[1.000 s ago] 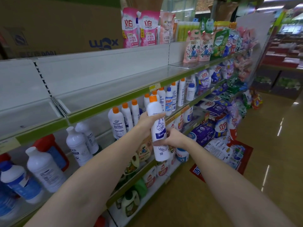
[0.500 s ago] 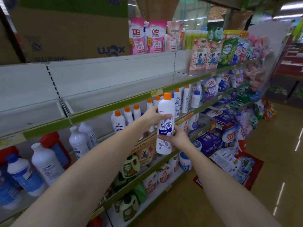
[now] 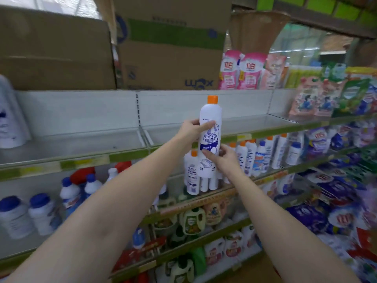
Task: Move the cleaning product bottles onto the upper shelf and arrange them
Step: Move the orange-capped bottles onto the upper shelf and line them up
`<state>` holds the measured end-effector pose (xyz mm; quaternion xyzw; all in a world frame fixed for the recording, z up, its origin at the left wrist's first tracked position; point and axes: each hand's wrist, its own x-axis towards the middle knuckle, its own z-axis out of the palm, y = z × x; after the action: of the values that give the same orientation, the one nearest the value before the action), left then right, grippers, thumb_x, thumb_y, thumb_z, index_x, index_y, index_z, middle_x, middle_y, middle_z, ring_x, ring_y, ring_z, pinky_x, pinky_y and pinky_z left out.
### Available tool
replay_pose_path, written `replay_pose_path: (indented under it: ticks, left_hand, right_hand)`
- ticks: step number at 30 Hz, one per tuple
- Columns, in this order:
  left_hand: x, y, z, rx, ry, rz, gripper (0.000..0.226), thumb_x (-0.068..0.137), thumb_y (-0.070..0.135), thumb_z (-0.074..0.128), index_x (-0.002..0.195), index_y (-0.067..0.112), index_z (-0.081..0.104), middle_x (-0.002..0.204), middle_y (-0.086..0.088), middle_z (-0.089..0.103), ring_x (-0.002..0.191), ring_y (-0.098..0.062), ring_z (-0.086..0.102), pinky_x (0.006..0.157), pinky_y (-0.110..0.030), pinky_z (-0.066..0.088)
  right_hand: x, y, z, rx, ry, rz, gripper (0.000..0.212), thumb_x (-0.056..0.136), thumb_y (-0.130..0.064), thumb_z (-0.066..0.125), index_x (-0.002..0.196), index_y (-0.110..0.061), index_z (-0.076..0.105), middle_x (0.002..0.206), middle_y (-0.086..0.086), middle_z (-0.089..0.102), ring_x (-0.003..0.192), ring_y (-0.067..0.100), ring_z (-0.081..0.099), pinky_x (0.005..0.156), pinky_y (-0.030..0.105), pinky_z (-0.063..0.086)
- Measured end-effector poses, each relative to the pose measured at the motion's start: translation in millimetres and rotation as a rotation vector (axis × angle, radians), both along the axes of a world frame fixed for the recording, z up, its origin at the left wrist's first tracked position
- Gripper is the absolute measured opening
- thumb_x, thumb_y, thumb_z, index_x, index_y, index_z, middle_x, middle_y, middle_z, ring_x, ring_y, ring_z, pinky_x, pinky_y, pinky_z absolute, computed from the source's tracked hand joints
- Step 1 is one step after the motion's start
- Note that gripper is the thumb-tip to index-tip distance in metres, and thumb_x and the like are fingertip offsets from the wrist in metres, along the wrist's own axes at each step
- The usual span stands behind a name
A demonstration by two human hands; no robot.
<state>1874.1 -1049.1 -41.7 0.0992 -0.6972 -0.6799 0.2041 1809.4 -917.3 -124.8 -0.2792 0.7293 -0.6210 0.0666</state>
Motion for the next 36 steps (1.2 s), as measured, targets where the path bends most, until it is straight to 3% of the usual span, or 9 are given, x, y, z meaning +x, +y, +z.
replay_pose_path:
  ticks: [2, 7, 13, 18, 26, 31, 34, 36]
  left_hand:
    - [24, -32, 11, -0.052, 0.018, -0.025, 0.031, 0.091, 0.018, 0.073, 0.118, 0.003, 0.067, 0.109, -0.013, 0.075, 0.093, -0.026, 0.073, 0.085, -0.04, 0.061]
    - [94, -120, 28, -0.095, 0.092, 0.091, 0.034, 0.09, 0.017, 0.074, 0.118, 0.0, 0.068, 0.11, -0.014, 0.075, 0.1, -0.03, 0.073, 0.089, -0.043, 0.06]
    - [184, -213, 44, -0.066, 0.176, 0.261, 0.033, 0.086, 0.018, 0.078, 0.112, 0.001, 0.068, 0.107, -0.014, 0.075, 0.09, -0.026, 0.073, 0.087, -0.043, 0.06]
    - [253, -274, 56, -0.052, 0.222, 0.362, 0.043, 0.083, 0.02, 0.082, 0.116, -0.002, 0.064, 0.103, -0.016, 0.076, 0.091, -0.029, 0.075, 0.084, -0.042, 0.061]
    - [348, -345, 49, -0.182, 0.219, 0.447, 0.028, 0.089, 0.02, 0.076, 0.112, 0.005, 0.069, 0.102, -0.009, 0.077, 0.089, -0.022, 0.075, 0.076, -0.032, 0.061]
    - [384, -382, 40, -0.207, 0.219, 0.52, 0.031, 0.087, 0.017, 0.077, 0.114, 0.003, 0.071, 0.107, -0.012, 0.076, 0.096, -0.028, 0.074, 0.082, -0.041, 0.061]
    - [399, -400, 31, -0.238, 0.183, 0.554, 0.032, 0.085, 0.012, 0.078, 0.115, 0.004, 0.071, 0.108, -0.01, 0.076, 0.097, -0.027, 0.074, 0.082, -0.041, 0.061]
    - [404, -408, 26, -0.269, 0.151, 0.557, 0.034, 0.084, 0.011, 0.079, 0.116, 0.006, 0.071, 0.109, -0.007, 0.076, 0.096, -0.024, 0.074, 0.072, -0.032, 0.062]
  right_hand:
    - [15, -32, 9, -0.031, -0.004, 0.026, 0.04, 0.079, -0.033, 0.086, 0.111, -0.017, 0.068, 0.094, -0.005, 0.075, 0.079, 0.009, 0.07, 0.06, 0.02, 0.053]
    - [60, -116, 36, -0.04, 0.004, 0.158, 0.036, 0.077, -0.03, 0.088, 0.108, -0.022, 0.07, 0.096, -0.002, 0.078, 0.088, 0.017, 0.075, 0.082, 0.038, 0.06]
    - [139, -225, 55, -0.113, 0.021, 0.27, 0.028, 0.078, -0.026, 0.088, 0.098, -0.022, 0.07, 0.094, 0.003, 0.079, 0.088, 0.023, 0.076, 0.088, 0.049, 0.06]
    - [207, -302, 65, -0.122, 0.069, 0.315, 0.054, 0.066, -0.054, 0.084, 0.106, -0.021, 0.071, 0.093, 0.001, 0.078, 0.086, 0.021, 0.076, 0.083, 0.048, 0.061]
    - [287, -391, 60, -0.111, 0.112, 0.342, 0.027, 0.082, -0.039, 0.083, 0.098, -0.023, 0.068, 0.083, -0.008, 0.073, 0.081, 0.018, 0.071, 0.075, 0.037, 0.058]
    - [319, -428, 62, -0.067, 0.116, 0.425, 0.03, 0.084, -0.035, 0.081, 0.106, -0.021, 0.066, 0.087, -0.009, 0.071, 0.083, 0.014, 0.07, 0.066, 0.027, 0.053]
    - [331, -451, 55, -0.04, 0.073, 0.477, 0.033, 0.083, -0.034, 0.083, 0.109, -0.02, 0.067, 0.092, -0.005, 0.074, 0.087, 0.018, 0.072, 0.072, 0.032, 0.059]
    - [336, -465, 50, -0.034, 0.024, 0.502, 0.037, 0.083, -0.033, 0.083, 0.114, -0.019, 0.066, 0.098, 0.0, 0.075, 0.09, 0.021, 0.074, 0.076, 0.036, 0.061]
